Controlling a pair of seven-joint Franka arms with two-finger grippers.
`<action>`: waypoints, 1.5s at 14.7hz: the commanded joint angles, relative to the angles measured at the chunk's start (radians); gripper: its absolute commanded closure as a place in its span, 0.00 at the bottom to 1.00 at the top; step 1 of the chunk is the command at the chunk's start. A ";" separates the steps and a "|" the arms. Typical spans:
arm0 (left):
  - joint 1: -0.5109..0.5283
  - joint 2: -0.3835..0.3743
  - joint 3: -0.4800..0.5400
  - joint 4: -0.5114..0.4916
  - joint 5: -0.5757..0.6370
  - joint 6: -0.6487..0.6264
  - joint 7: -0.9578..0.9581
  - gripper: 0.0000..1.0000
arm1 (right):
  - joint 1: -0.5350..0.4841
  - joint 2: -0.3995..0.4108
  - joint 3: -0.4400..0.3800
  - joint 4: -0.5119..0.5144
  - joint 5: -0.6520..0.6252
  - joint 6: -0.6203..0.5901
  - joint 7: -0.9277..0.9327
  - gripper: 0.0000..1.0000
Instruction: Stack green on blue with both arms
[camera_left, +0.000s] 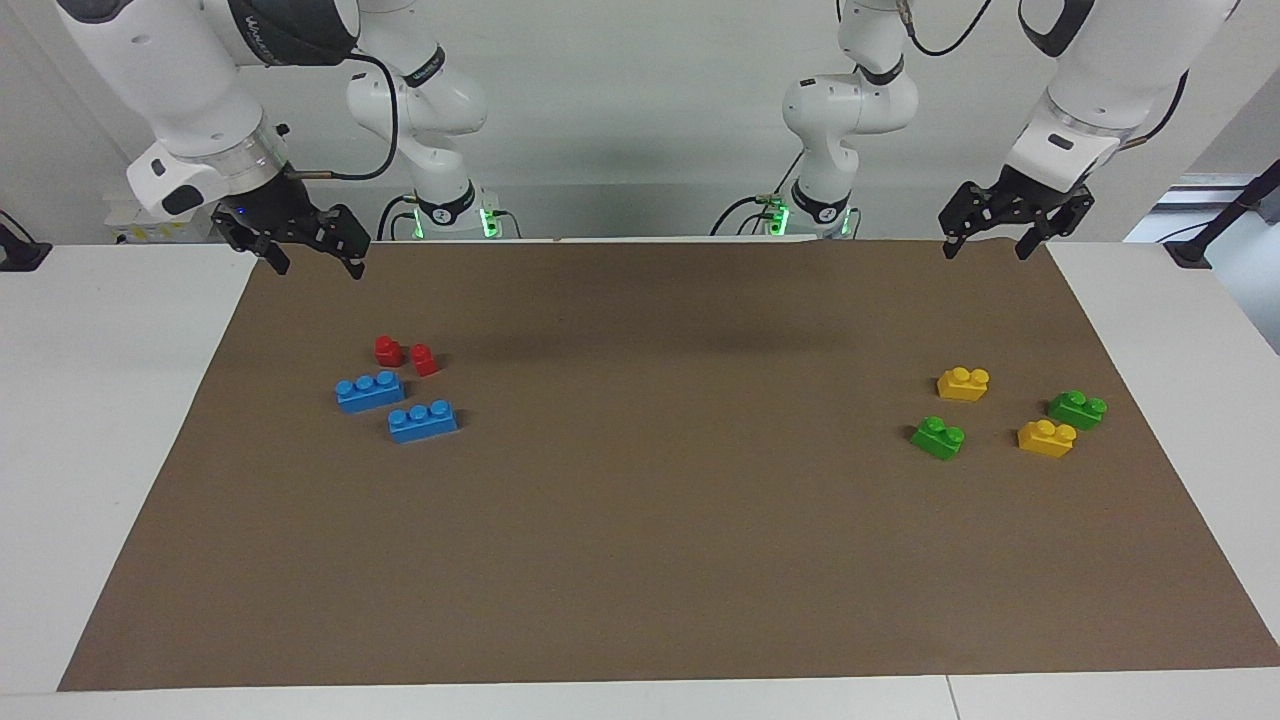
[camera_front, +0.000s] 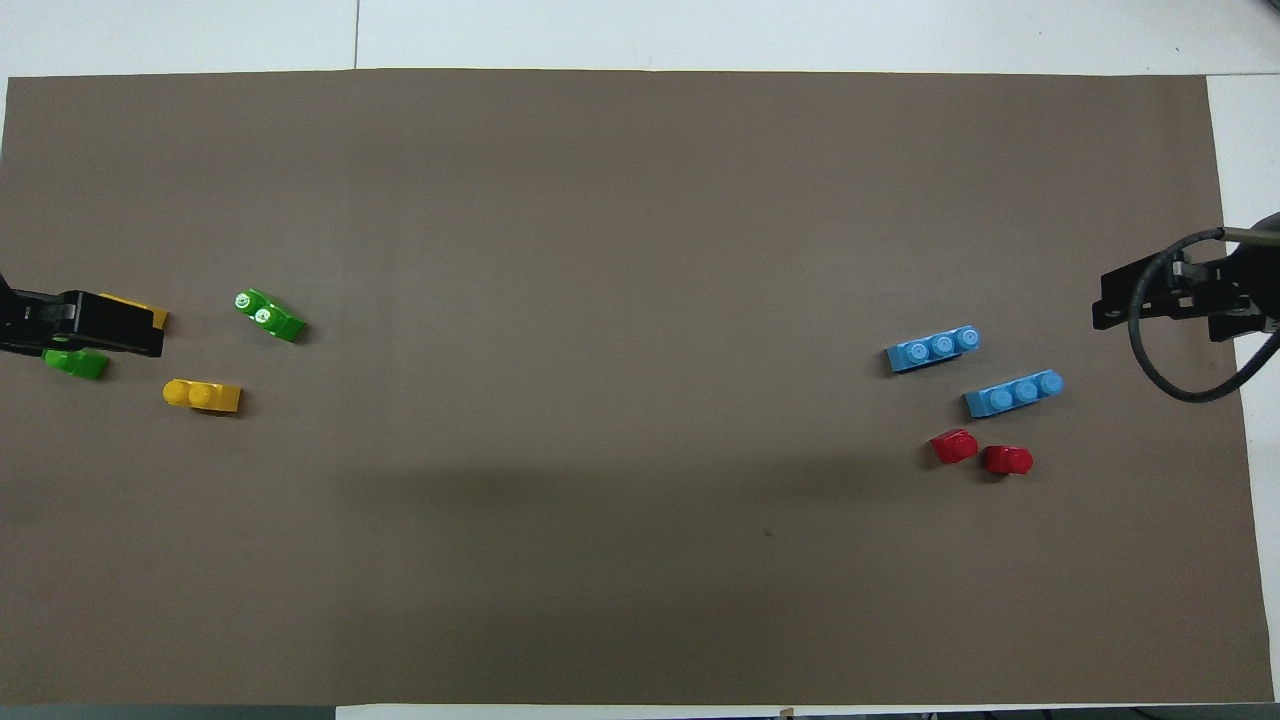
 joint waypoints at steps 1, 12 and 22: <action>0.002 0.004 -0.001 0.000 0.016 0.009 0.015 0.00 | -0.010 -0.012 0.009 -0.023 -0.024 0.027 -0.030 0.00; 0.004 -0.014 0.001 -0.042 0.017 0.018 0.006 0.00 | -0.012 -0.018 0.009 -0.032 -0.024 0.027 -0.028 0.00; 0.016 -0.012 -0.001 -0.135 0.014 0.125 -0.109 0.00 | -0.012 -0.018 0.009 -0.035 -0.024 0.027 -0.030 0.00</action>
